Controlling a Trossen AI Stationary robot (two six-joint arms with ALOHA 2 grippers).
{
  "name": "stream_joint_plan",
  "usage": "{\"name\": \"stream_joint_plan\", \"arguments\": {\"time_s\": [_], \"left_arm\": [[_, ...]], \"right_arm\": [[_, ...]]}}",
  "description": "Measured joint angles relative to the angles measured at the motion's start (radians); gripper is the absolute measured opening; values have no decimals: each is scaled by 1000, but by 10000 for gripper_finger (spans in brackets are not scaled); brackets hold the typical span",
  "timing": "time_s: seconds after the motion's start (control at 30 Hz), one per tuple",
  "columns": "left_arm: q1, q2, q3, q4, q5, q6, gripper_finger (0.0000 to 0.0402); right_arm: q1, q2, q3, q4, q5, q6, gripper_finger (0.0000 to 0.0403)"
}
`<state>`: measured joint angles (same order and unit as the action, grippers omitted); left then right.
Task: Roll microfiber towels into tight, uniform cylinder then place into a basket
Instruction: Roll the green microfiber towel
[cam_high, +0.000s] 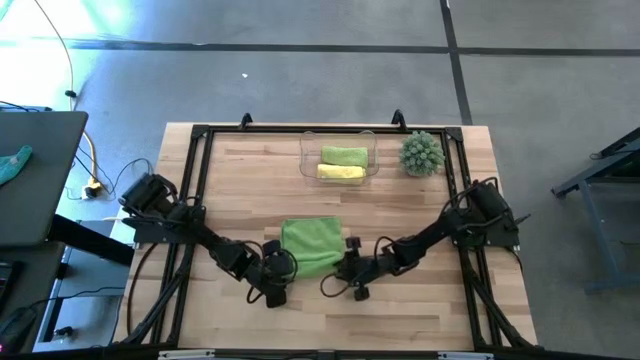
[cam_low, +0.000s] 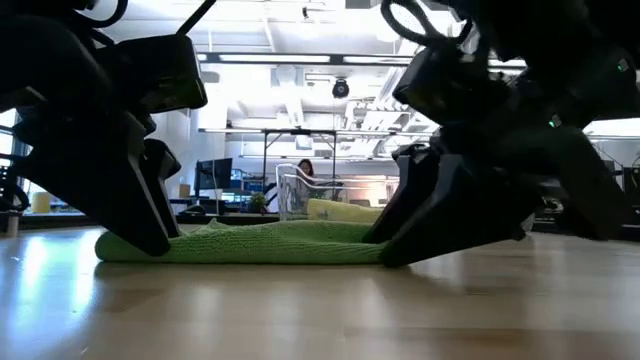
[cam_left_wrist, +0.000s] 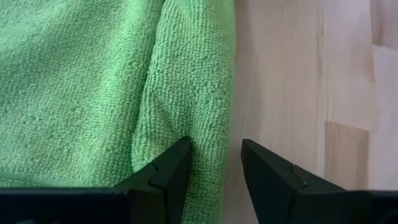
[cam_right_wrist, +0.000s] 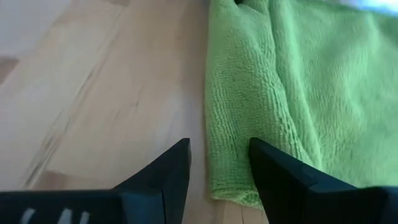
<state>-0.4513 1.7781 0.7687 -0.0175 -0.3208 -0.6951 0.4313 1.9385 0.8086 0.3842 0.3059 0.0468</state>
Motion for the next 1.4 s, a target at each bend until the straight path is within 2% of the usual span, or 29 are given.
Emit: {"name": "stream_joint_plan", "arguments": {"time_s": [0.13, 0.3, 0.53, 0.8, 1.0, 1.13, 1.27, 1.4], "left_arm": [[-7, -28, -2, 5, 8, -8, 136], [-9, -94, -3, 0, 18, 61, 136], [-32, -147, -1, 10, -8, 202, 136], [-79, -108, -1, 13, -141, 339, 173], [-80, -65, -1, 11, -155, 340, 214], [-74, -27, 0, -14, -195, 324, 223], [-44, -12, 0, -42, -210, 246, 210], [6, -10, 4, -55, -120, 122, 165]], "right_arm": [[-10, 0, 2, -60, -3, 175, 160], [-28, -3, 4, -128, 2, 369, 153], [-42, -6, 4, -140, -25, 531, 87], [-83, -8, 3, -131, -140, 659, 27], [-111, -8, 3, -120, -229, 716, 21], [-119, -8, 3, -120, -246, 716, 21], [-119, -8, 3, -111, -252, 715, 21], [-118, -4, 1, -88, -295, 714, 21]]}}
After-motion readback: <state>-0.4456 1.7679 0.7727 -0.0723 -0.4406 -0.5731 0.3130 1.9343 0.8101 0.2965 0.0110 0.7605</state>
